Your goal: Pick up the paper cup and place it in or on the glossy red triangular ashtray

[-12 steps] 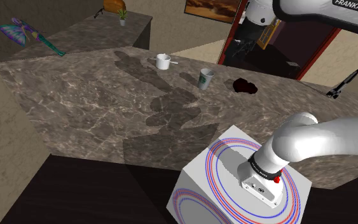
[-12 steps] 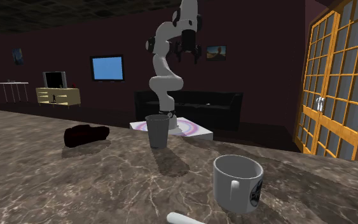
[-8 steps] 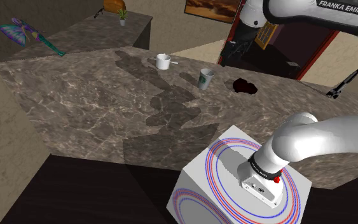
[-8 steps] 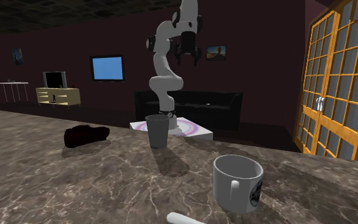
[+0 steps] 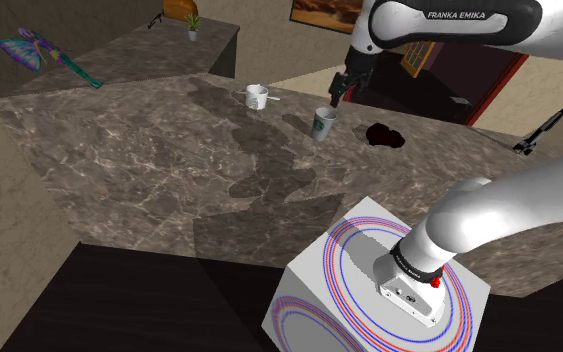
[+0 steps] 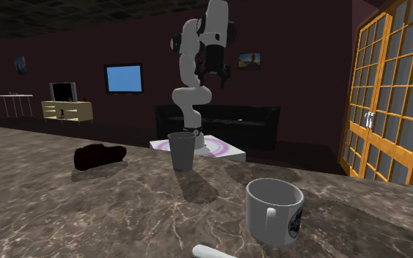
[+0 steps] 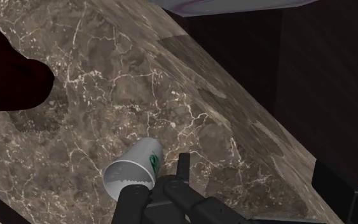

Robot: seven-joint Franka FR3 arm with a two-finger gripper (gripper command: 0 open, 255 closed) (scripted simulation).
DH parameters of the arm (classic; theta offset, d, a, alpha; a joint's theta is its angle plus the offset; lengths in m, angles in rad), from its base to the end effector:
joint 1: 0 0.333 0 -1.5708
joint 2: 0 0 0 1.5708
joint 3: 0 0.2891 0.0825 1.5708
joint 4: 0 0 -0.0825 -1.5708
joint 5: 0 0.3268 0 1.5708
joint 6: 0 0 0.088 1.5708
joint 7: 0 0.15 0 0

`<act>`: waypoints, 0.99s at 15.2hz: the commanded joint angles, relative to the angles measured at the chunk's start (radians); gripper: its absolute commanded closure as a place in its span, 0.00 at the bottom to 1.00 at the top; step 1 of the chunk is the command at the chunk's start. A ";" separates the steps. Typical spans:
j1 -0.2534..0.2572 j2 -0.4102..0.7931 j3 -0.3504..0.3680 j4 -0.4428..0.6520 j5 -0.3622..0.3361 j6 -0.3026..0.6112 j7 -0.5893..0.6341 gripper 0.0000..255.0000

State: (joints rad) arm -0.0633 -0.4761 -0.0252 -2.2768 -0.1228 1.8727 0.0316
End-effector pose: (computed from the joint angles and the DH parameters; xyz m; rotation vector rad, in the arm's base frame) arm 0.3738 -0.0483 0.4910 3.0282 -0.1294 0.1048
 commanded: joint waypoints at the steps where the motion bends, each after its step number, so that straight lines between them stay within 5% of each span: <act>1: -0.011 0.072 -0.019 0.019 -0.012 0.043 -0.020 0.00; 15: -0.072 0.599 -0.101 0.328 -0.030 0.180 -0.134 0.00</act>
State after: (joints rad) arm -0.1317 0.0736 -0.1233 -1.9956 -0.1551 2.0557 -0.0944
